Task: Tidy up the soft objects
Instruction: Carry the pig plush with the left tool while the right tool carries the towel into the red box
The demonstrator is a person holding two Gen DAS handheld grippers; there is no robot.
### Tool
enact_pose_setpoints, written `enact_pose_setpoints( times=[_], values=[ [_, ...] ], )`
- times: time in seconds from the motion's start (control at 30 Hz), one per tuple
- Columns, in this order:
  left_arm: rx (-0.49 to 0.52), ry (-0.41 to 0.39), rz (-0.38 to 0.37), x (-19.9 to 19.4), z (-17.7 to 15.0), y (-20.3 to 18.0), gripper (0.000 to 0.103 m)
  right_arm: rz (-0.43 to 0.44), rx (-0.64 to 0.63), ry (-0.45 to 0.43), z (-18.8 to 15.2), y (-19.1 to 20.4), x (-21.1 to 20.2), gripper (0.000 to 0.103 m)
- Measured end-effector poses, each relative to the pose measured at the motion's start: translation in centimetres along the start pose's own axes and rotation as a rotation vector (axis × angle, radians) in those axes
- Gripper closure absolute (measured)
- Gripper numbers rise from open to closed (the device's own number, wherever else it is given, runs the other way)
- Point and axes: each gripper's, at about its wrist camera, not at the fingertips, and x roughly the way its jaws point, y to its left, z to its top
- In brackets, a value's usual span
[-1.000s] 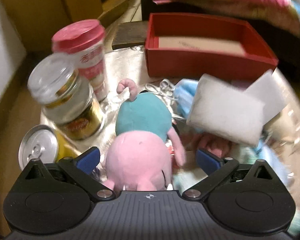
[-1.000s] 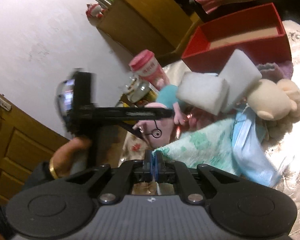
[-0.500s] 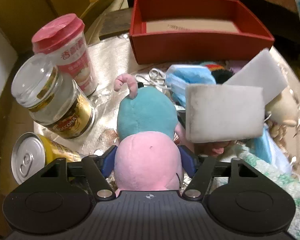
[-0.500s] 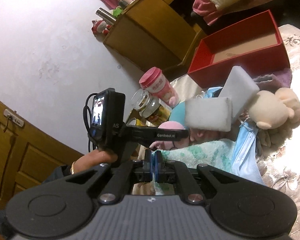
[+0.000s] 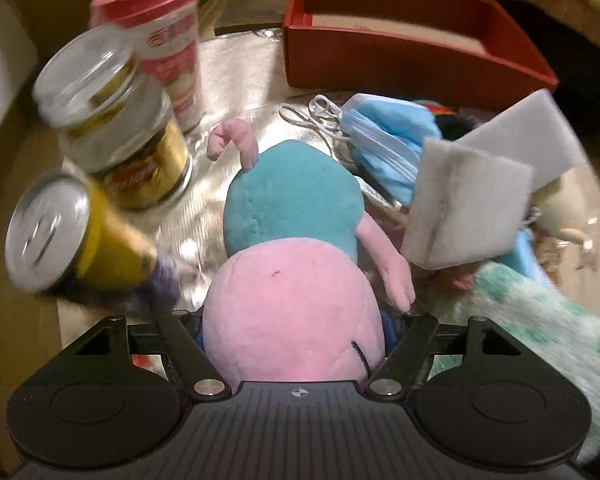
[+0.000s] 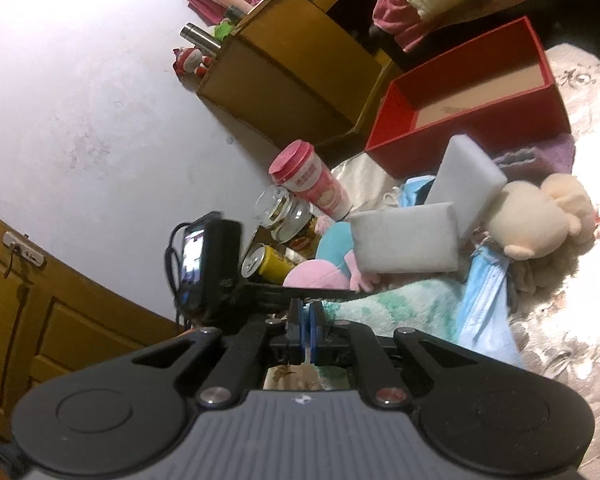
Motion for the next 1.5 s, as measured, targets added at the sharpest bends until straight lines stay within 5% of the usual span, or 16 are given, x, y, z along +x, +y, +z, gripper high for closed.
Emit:
enact_pose_setpoints(
  times=[0.37,0.73,1.5],
  values=[
    [-0.063,-0.142,-0.141,-7.0,-2.6,1.1,0.033,0.111,0.109,-0.021,0.6,1.1,0.2,0.103],
    [-0.075,-0.292,-0.181,-13.5,-3.2,1.9,0.033,0.189,0.112,-0.139,1.8,3.6,-2.2,0.103],
    [-0.068,-0.444,-0.306,-18.0,-1.1,0.2,0.034,0.256,0.076,-0.314,4.9,6.5,-5.3,0.103]
  ],
)
